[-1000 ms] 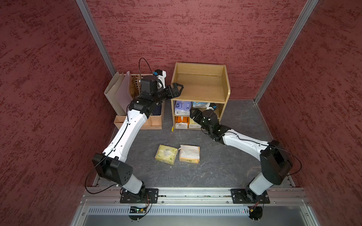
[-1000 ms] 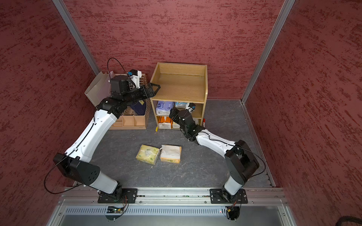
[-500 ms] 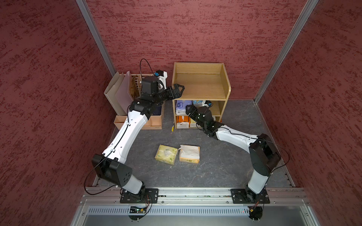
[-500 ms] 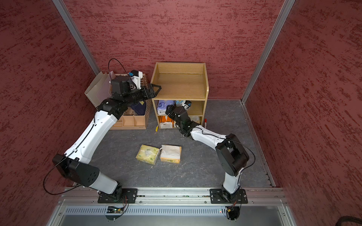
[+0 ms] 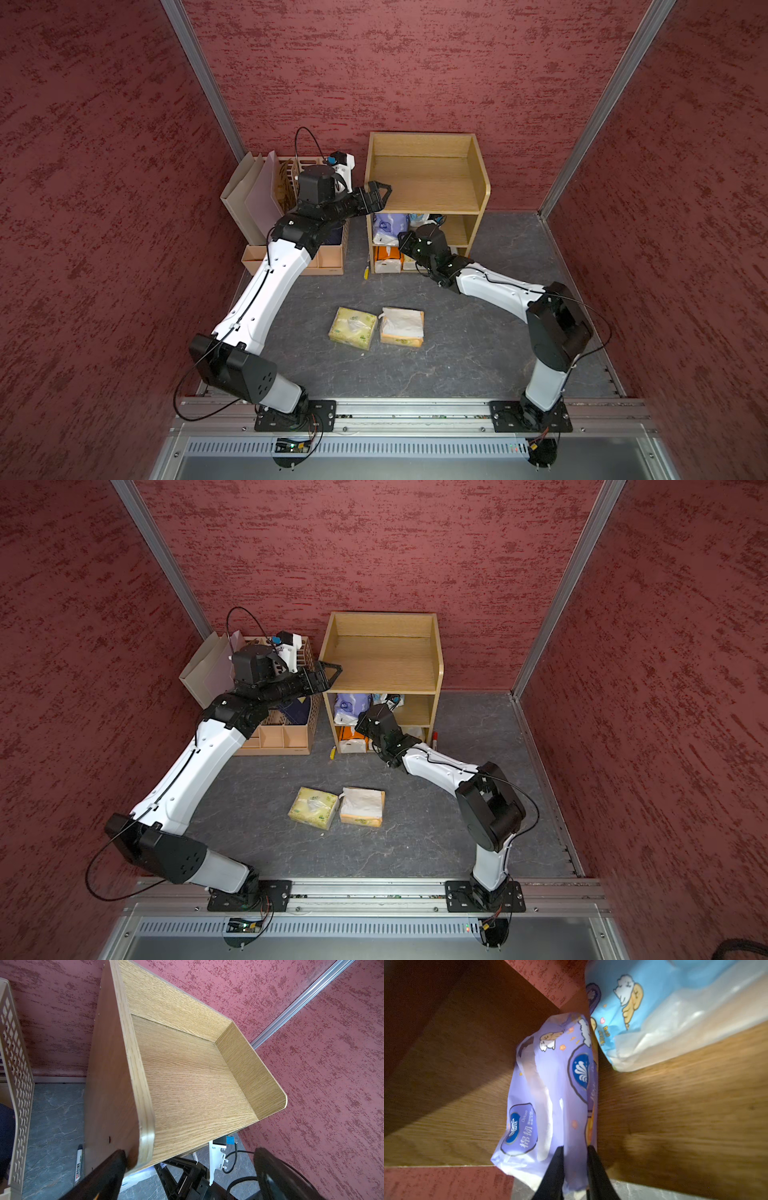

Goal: Remove the tissue boxes from the shelf
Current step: Pick up a box of tissues from the shelf, then place the box of tissues at the center of the board.

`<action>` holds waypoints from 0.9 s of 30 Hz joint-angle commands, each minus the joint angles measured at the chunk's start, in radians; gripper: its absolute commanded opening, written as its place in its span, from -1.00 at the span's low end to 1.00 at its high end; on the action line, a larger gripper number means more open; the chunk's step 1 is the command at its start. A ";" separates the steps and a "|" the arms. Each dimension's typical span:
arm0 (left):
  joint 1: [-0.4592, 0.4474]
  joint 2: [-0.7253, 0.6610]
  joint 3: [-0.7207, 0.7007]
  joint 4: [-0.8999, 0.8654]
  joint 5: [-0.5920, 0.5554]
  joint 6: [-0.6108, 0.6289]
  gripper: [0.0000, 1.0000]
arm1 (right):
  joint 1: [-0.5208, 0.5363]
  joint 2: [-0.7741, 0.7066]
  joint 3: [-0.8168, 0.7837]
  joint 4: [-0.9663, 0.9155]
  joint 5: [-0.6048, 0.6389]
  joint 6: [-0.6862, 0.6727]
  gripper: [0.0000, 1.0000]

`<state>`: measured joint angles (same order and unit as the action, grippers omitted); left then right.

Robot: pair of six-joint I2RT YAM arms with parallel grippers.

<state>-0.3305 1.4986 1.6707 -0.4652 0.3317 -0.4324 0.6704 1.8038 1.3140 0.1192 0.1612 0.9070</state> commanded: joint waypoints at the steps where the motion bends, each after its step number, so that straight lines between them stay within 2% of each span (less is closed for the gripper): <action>1: -0.023 -0.052 -0.012 -0.024 0.045 0.022 0.99 | -0.003 -0.096 -0.015 -0.024 0.017 -0.050 -0.99; 10: 0.061 -0.138 -0.079 -0.041 0.005 0.002 0.99 | -0.002 -0.284 -0.123 -0.159 -0.045 -0.090 -1.00; 15: 0.087 -0.185 -0.109 -0.049 -0.017 -0.009 0.99 | 0.000 -0.434 -0.212 -0.269 -0.060 -0.104 -1.00; 21: 0.094 -0.222 -0.129 -0.045 -0.033 -0.014 0.99 | 0.003 -0.580 -0.285 -0.490 -0.093 -0.171 -1.00; 27: 0.094 -0.230 -0.133 -0.052 -0.019 -0.018 0.99 | 0.001 -0.716 -0.361 -0.794 -0.089 -0.232 -1.00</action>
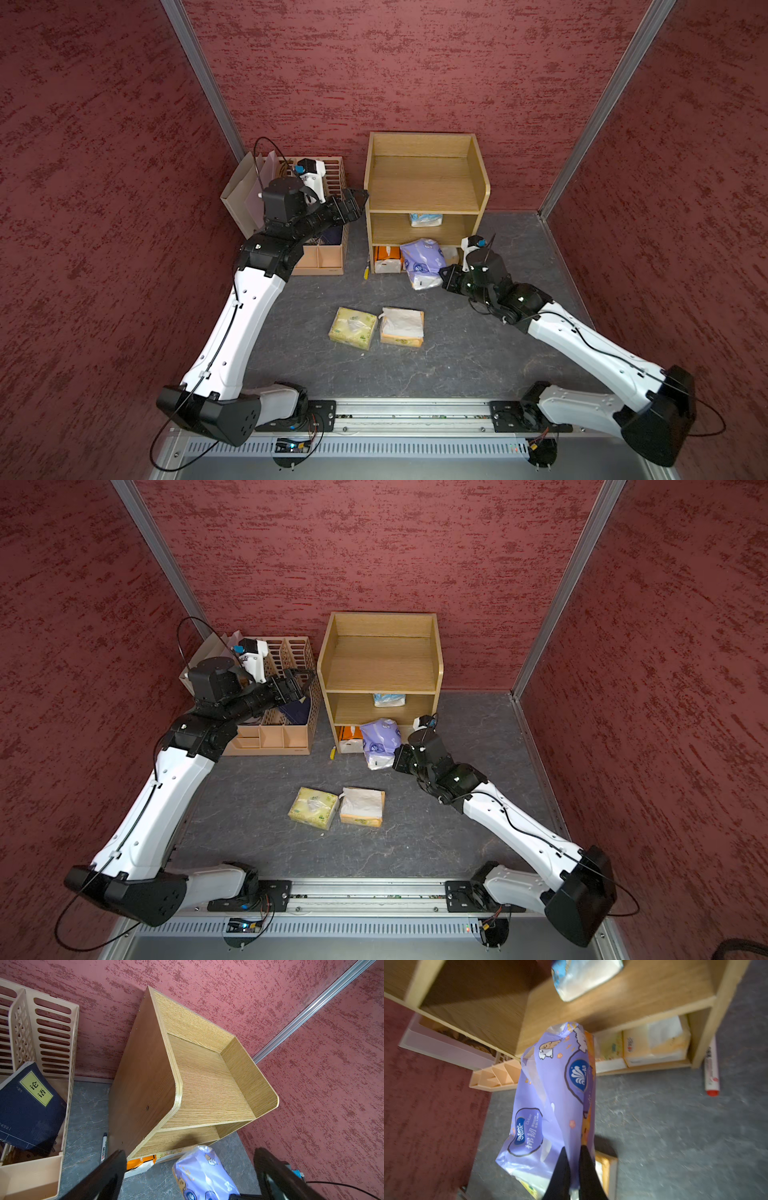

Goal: Remove the tissue boxes from the shelf
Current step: Place the box of tissues at the center of the board.

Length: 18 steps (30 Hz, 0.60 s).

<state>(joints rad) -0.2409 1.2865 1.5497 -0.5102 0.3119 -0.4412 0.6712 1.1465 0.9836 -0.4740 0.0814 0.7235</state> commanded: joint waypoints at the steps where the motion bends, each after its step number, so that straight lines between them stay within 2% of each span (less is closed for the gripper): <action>1: 0.005 -0.020 -0.017 -0.005 0.005 -0.012 0.99 | 0.001 -0.086 -0.052 -0.245 -0.005 -0.048 -1.00; 7: 0.002 -0.032 -0.045 0.001 0.015 -0.024 0.99 | 0.001 -0.195 -0.154 -0.428 -0.004 -0.008 -1.00; 14: -0.004 -0.032 -0.054 0.008 0.018 -0.038 0.99 | 0.001 -0.252 -0.240 -0.455 -0.079 0.014 -0.95; 17: -0.009 -0.033 -0.054 0.009 0.017 -0.040 0.99 | 0.002 -0.268 -0.251 -0.470 -0.083 0.033 -0.59; 18: -0.010 -0.034 -0.054 0.008 0.016 -0.039 0.99 | 0.001 -0.282 -0.253 -0.477 -0.077 0.043 -0.18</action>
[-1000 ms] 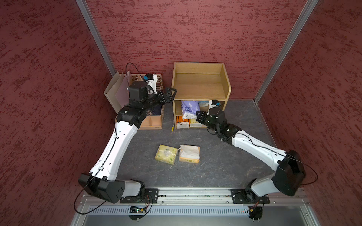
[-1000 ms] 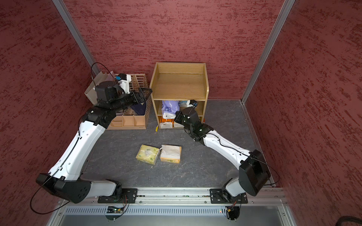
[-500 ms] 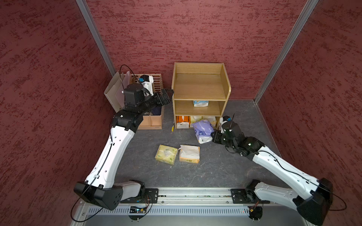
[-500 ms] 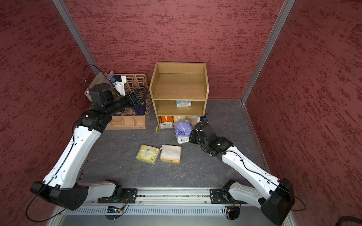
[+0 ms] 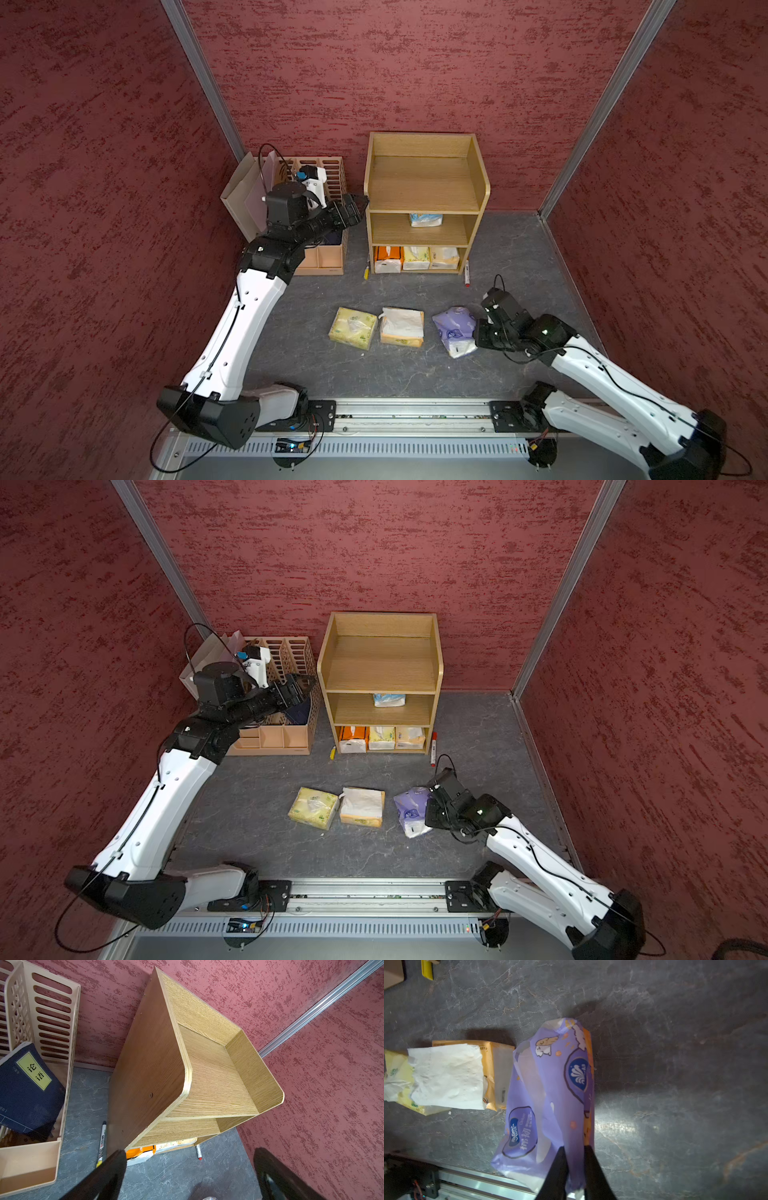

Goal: Remove the tissue boxes from the shelf
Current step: Place the box of tissues at the center of the board.

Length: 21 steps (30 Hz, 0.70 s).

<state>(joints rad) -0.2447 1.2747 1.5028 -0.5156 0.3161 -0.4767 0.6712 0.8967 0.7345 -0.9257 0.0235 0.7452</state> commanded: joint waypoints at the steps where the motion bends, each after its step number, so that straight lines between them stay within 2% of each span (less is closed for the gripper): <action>1: -0.008 -0.023 -0.007 0.013 0.011 -0.003 0.99 | 0.002 -0.045 -0.002 -0.036 -0.009 0.032 0.18; 3: -0.011 -0.026 -0.007 0.012 0.007 -0.002 0.99 | 0.003 -0.077 0.019 -0.065 0.025 0.053 0.40; 7: -0.014 -0.026 -0.014 0.017 -0.002 -0.001 0.99 | 0.001 -0.096 0.101 -0.120 0.120 0.095 0.43; 10: -0.018 -0.014 -0.011 0.035 0.003 -0.004 0.99 | 0.001 -0.055 0.157 -0.054 0.115 0.092 0.43; 13: -0.034 0.016 0.017 0.066 0.053 0.025 0.99 | 0.001 -0.030 0.136 0.186 0.046 0.119 0.42; 15: -0.071 0.057 0.086 0.027 0.054 0.090 0.99 | -0.002 -0.020 0.081 0.411 0.042 0.188 0.41; 18: -0.097 0.101 0.148 -0.018 0.037 0.128 0.99 | -0.002 0.019 -0.019 0.773 0.079 0.304 0.32; 21: -0.097 0.117 0.162 -0.001 0.017 0.131 0.99 | -0.002 0.123 -0.014 0.999 0.133 0.344 0.21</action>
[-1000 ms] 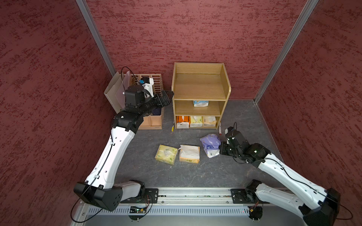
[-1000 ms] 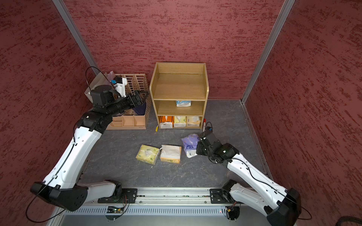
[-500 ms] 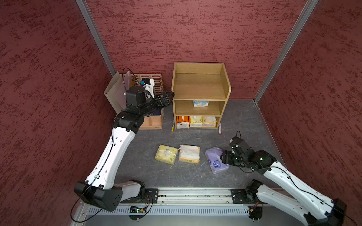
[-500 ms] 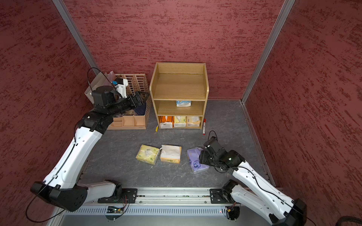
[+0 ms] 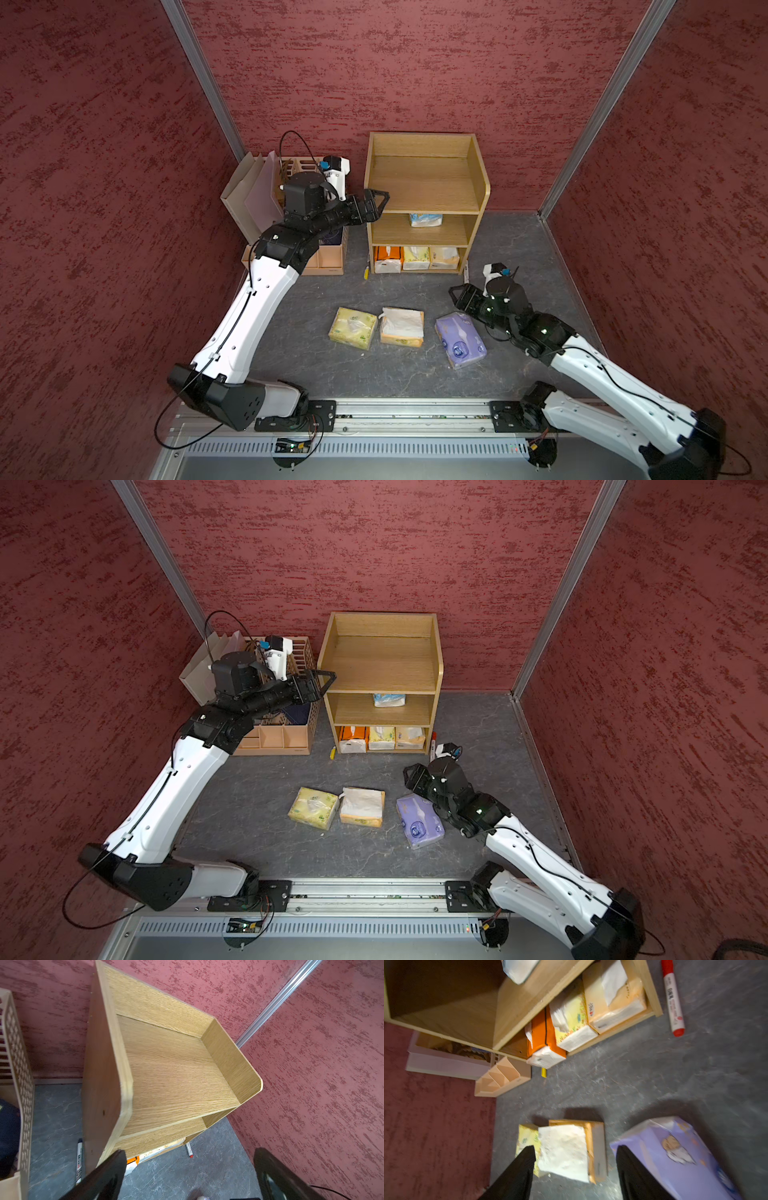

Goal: Remove the tissue boxes from the shelf
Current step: Pick up a box of tissues from the shelf.

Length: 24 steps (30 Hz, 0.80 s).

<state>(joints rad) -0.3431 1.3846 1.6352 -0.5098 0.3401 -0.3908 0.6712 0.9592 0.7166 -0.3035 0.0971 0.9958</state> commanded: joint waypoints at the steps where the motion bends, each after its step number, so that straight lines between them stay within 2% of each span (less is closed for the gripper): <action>1: 0.001 0.011 0.031 0.000 -0.007 0.051 0.99 | -0.002 0.096 0.024 0.411 0.080 0.094 0.17; 7: 0.001 0.086 0.100 -0.037 -0.021 0.096 0.99 | -0.018 0.322 0.182 0.588 0.108 0.088 0.11; 12: 0.008 0.125 0.144 -0.065 -0.072 0.141 0.99 | -0.036 0.460 0.230 0.717 0.116 0.155 0.09; 16: 0.026 0.167 0.183 -0.073 -0.040 0.137 0.99 | -0.052 0.551 0.245 0.799 0.143 0.201 0.03; 24: 0.027 0.219 0.221 -0.048 0.035 0.122 0.99 | -0.076 0.660 0.309 0.869 0.164 0.195 0.03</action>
<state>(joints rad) -0.3180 1.5944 1.8275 -0.5678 0.3328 -0.2749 0.6044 1.6073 0.9829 0.4759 0.2218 1.1831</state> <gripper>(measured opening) 0.996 0.515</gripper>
